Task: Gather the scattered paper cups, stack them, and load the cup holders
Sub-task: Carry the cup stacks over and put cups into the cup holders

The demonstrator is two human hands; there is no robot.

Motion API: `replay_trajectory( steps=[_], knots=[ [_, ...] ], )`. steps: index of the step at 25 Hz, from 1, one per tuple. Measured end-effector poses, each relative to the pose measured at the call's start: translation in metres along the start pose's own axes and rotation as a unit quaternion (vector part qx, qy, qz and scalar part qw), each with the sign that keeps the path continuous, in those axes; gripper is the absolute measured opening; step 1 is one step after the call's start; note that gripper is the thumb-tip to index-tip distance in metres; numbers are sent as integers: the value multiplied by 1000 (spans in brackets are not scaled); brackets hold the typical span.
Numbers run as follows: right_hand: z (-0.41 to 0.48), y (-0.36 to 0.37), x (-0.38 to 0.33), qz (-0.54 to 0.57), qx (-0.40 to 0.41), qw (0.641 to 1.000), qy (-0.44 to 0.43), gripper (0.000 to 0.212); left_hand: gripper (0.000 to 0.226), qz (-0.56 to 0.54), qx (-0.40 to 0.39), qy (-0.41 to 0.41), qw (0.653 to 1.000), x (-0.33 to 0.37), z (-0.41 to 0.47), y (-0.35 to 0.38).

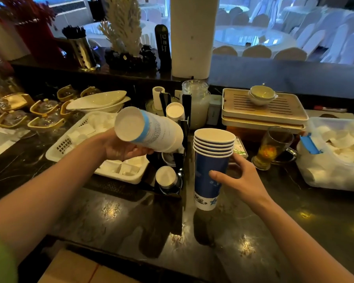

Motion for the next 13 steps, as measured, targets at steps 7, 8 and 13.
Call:
replay_trajectory(
  steps=[7, 8, 13],
  knots=[
    [9, 6, 0, 11, -8, 1000, 4, 82, 45, 188, 59, -103, 975, 25, 63, 3],
    [10, 7, 0, 11, -11, 1000, 3, 84, 41, 215, 66, -111, 968, 25, 70, 3],
    [15, 10, 2, -11, -21, 1000, 8, 99, 38, 271, 110, -65, 954, 21, 91, 0]
  ],
)
Point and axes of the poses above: each hand's wrist, its own z-axis towards the middle knuckle, its own y-axis out of the palm, x = y × z, the point moved 4 cm from there along z, towards the middle knuckle, and after that the axes turned 14 degrees about -z, right-handed, at the moved point
